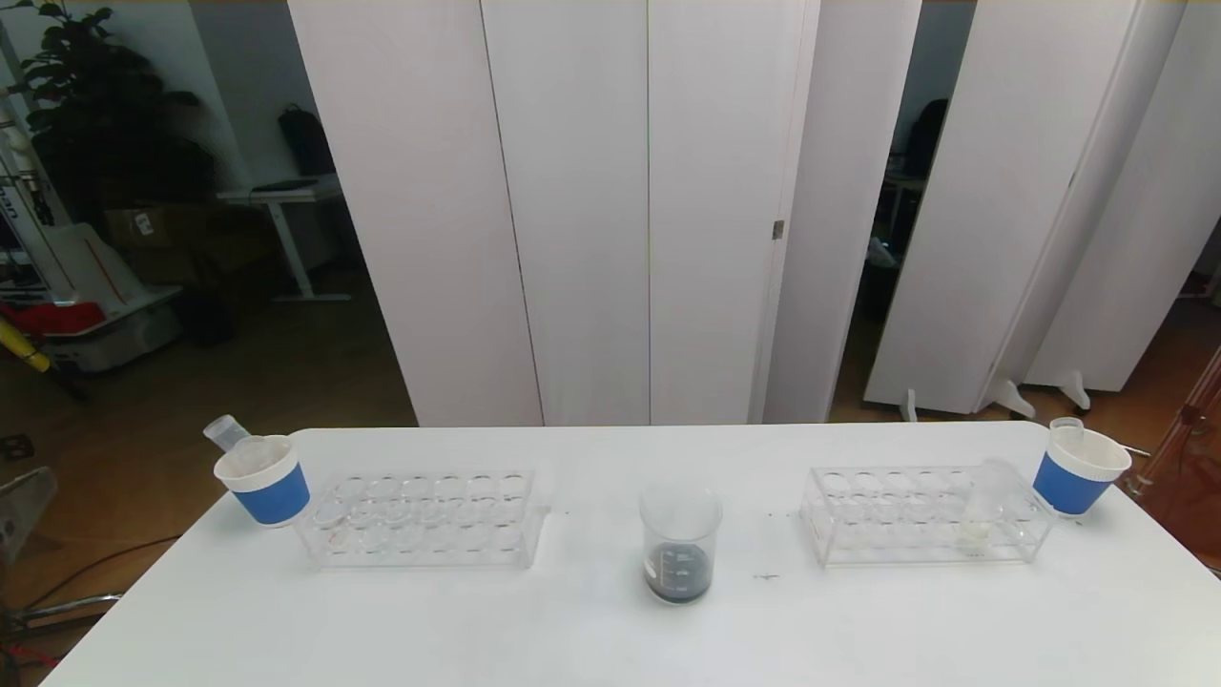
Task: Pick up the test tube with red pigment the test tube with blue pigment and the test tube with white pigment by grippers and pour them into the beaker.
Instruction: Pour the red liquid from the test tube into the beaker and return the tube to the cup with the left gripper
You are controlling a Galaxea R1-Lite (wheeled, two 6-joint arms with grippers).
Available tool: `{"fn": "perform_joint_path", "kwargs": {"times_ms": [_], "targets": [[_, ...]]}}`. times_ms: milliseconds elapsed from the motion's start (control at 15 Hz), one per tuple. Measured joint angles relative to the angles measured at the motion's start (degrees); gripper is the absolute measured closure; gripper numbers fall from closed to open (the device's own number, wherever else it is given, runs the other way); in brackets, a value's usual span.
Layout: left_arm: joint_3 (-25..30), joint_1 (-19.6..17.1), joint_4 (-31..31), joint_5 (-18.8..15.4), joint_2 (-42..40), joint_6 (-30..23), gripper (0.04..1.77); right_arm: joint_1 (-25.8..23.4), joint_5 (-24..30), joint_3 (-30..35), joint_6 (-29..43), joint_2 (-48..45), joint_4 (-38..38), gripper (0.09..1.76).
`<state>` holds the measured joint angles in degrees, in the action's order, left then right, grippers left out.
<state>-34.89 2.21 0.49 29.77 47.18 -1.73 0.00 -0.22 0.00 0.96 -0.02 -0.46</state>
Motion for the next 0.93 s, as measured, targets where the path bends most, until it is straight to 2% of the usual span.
{"fn": "perform_joint_path", "kwargs": {"times_ms": [133,333,600,800,933], "targets": [[2.1,-0.8,4.9,-0.7,-8.0,0.0,0.06,0.0,0.0,0.0,0.0,0.0,0.0,0.10],[6.7,-1.0,8.2,-2.3,-19.2,0.6,0.06,0.0,0.0,0.0,0.0,0.0,0.0,0.10],[14.3,-1.1,8.7,-11.0,-31.5,4.0,0.06,0.0,0.0,0.0,0.0,0.0,0.0,0.10],[20.0,-1.8,8.2,-12.7,-36.7,4.5,0.06,0.0,0.0,0.0,0.0,0.0,0.0,0.10],[23.6,-1.9,7.9,-16.5,-39.9,4.1,0.06,0.0,0.0,0.0,0.0,0.0,0.0,0.10]]}}
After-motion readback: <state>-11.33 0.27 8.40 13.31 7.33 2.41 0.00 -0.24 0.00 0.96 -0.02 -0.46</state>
